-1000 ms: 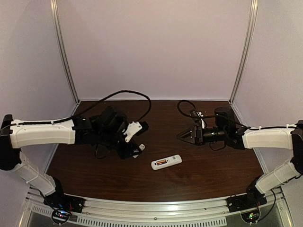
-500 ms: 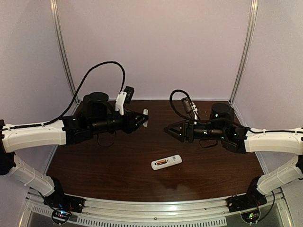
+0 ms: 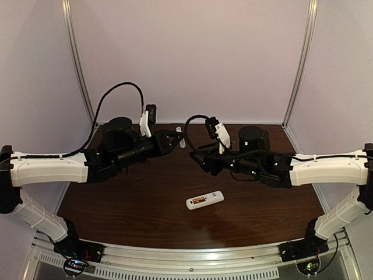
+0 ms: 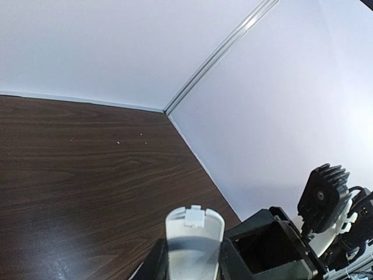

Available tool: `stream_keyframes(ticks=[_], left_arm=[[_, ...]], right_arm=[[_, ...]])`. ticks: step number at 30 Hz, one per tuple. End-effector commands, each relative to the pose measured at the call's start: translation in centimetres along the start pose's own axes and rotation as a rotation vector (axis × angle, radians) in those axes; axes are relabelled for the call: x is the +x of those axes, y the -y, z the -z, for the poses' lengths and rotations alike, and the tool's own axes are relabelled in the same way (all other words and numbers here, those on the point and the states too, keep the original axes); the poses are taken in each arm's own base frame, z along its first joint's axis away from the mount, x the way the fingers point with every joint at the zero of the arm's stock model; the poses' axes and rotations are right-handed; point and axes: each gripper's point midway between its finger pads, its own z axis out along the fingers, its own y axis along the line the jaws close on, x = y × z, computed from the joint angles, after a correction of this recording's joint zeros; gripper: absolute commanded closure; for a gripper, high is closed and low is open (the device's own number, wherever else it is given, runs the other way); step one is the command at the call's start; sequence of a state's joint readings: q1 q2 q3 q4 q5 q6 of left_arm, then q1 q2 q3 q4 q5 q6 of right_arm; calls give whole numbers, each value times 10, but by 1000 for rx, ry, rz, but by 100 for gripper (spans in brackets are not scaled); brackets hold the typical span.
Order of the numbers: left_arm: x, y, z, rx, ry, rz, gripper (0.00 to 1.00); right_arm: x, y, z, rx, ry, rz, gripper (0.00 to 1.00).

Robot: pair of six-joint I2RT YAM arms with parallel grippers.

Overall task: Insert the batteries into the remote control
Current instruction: Pass from the left arm to the right

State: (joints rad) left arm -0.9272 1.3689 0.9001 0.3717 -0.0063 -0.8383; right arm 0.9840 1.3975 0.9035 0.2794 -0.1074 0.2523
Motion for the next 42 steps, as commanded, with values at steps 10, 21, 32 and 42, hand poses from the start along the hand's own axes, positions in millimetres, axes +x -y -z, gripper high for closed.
stream_keyframes(ticks=[10,21,32,42], left_arm=[[-2,2,-7,29,41,57,71],[4,4,-10,44,30,62,70],[10,4,-14,43,16,73,70],[18,3,-17,40,-5,81,70]], right_arm=[[-12,-10,-20,56,-11,110,61],[-13,2,-28,150,-10,126,76],[-13,1,-31,144,-10,137,81],[-18,4,-31,171,-3,141,91]])
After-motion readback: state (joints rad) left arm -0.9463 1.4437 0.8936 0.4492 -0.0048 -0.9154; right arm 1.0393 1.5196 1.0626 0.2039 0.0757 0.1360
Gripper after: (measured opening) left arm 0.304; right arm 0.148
